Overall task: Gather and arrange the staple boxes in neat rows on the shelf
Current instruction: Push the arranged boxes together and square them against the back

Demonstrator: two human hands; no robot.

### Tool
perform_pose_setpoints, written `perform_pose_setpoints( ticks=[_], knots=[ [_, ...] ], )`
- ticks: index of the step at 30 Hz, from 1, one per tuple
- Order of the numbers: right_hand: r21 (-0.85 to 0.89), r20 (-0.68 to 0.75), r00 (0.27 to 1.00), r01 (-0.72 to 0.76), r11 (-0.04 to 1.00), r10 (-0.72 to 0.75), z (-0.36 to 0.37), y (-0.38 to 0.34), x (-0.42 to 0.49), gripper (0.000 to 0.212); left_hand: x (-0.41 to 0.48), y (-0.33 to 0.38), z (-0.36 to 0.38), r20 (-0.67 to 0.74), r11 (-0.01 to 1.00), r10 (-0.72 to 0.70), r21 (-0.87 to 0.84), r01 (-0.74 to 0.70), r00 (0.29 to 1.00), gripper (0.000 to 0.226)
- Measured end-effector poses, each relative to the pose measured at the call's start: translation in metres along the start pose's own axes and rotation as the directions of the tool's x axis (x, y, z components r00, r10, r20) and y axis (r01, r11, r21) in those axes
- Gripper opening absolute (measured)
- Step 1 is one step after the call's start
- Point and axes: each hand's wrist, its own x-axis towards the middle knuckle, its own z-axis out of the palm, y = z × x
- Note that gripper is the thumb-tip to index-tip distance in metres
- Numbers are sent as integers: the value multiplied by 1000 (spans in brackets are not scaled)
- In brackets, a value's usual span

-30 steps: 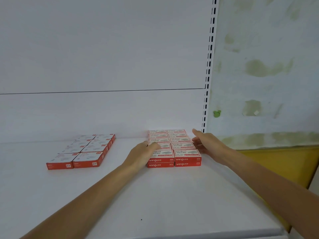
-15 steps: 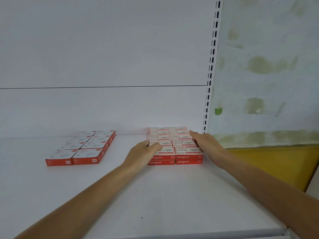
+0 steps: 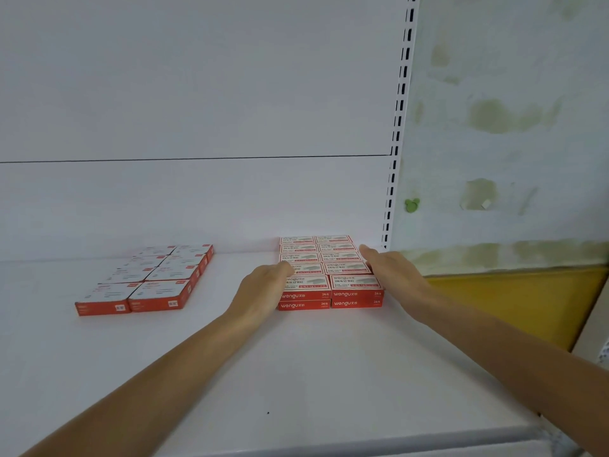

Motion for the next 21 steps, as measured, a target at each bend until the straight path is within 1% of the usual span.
perform_pose_setpoints(
  ticks=[5,9,12,15,17,19,21],
  knots=[
    [-38,16,1000,-1,999,2,0,-1,-1,55,-2,0,0,23,1000,-14,-21,14,1000,31],
    [-83,53,998,-17,996,22,-3,-7,-4,57,-2,2,-3,54,1000,-18,21,17,998,37],
    [-85,57,998,-26,996,31,-9,-10,-9,49,0,2,-8,48,994,-44,98,39,998,44],
    [-142,37,999,6,990,0,-18,-9,-21,40,1,1,-13,27,987,-65,148,60,998,57],
    [-180,64,998,27,983,-16,-21,-6,-28,35,0,0,-14,33,977,-67,206,59,997,54],
    [-218,87,996,43,975,-24,-21,-5,-31,31,-2,1,-13,29,957,-47,289,37,998,45],
    [-235,76,996,61,970,-44,-20,-6,-31,28,-7,2,-10,10,932,-20,363,15,1000,42]
  ],
)
